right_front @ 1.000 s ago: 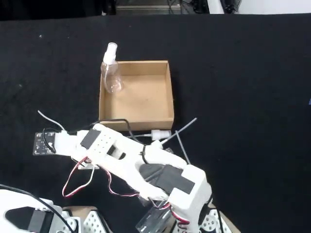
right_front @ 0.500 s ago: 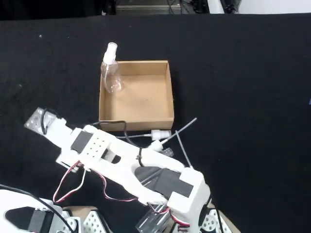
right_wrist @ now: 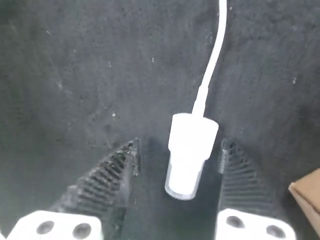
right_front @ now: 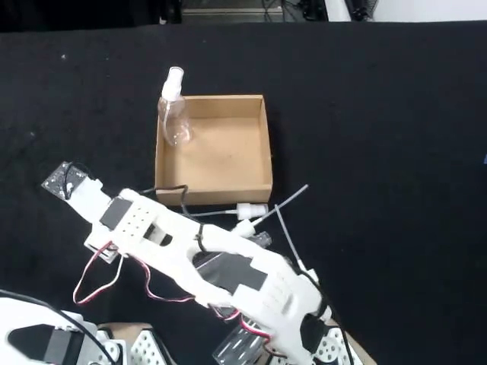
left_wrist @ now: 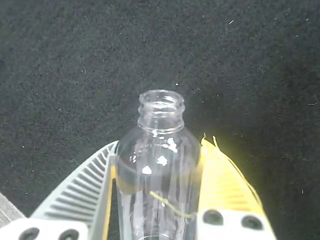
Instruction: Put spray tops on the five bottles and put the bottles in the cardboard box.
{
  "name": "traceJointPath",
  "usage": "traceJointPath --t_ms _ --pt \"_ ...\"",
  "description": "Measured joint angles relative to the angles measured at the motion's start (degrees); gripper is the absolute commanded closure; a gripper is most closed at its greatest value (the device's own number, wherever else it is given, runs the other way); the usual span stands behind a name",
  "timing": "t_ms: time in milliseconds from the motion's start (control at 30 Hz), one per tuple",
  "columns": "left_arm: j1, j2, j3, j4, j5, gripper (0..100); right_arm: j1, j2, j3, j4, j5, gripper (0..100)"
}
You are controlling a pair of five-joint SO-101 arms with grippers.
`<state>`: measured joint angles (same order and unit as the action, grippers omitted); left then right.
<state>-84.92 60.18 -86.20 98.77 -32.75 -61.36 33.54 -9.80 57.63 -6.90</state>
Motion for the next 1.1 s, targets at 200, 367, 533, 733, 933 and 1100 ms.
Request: traceJointPath --t_ms 200,367,533,733,933,1100 --pt "0.0 0.0 0.0 1.2 0.0 97 1.8 2.7 -3.8 3.1 -0.1 98.6" --pt "0.0 0.0 0.0 1.4 1.8 97 4.0 1.7 -3.9 5.6 -0.1 98.8" --pt "0.6 0.0 -0.7 1.6 4.4 97 4.2 -8.8 -2.9 8.5 -0.1 98.8" --pt "1.1 0.0 -2.8 1.6 6.6 97 4.2 -23.7 9.0 7.8 -0.1 98.8" --pt "1.4 0.0 -2.8 1.6 8.2 97 6.4 -38.2 19.1 7.3 -0.1 98.8" --pt "1.5 -0.7 -2.8 1.6 9.5 97 11.0 -48.6 23.3 8.3 -0.1 98.8"
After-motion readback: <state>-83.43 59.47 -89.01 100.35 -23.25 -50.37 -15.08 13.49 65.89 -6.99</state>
